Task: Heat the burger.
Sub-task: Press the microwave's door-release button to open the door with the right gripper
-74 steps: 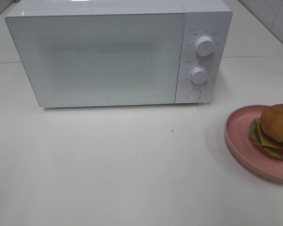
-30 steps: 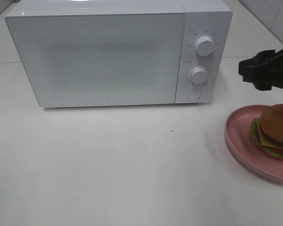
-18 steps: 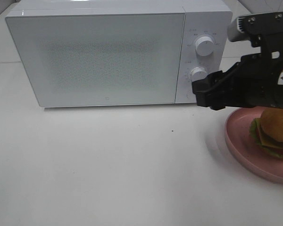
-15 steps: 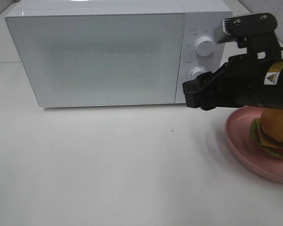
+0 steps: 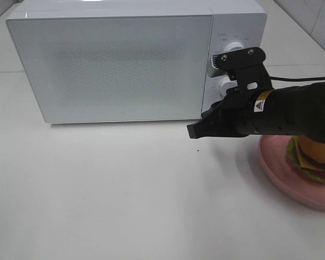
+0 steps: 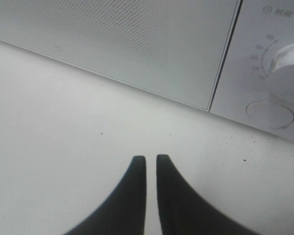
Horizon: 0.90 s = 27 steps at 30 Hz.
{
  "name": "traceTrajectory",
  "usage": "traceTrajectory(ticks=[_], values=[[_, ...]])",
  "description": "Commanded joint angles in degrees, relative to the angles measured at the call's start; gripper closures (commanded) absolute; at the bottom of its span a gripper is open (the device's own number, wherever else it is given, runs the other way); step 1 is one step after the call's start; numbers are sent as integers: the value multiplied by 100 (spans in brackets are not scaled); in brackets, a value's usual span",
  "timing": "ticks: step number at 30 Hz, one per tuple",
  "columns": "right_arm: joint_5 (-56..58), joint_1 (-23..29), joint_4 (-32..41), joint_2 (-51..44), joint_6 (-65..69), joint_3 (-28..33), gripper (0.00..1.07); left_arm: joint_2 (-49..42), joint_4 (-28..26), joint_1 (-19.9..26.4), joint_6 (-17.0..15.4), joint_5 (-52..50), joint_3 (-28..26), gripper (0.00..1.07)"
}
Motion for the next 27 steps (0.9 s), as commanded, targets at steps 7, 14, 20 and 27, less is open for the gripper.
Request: traceTrajectory(ticks=[7, 14, 20, 27], values=[[-665, 23, -6, 533, 625, -52, 107, -126, -17, 23, 0, -86, 17, 106], [-1415, 23, -6, 871, 2057, -80, 107, -126, -17, 23, 0, -86, 17, 106], [-2108, 23, -6, 922, 3667, -80, 107, -126, -17, 23, 0, -86, 17, 106], [-2309, 23, 315, 922, 4973, -80, 107, -126, -17, 23, 0, -86, 17, 106]])
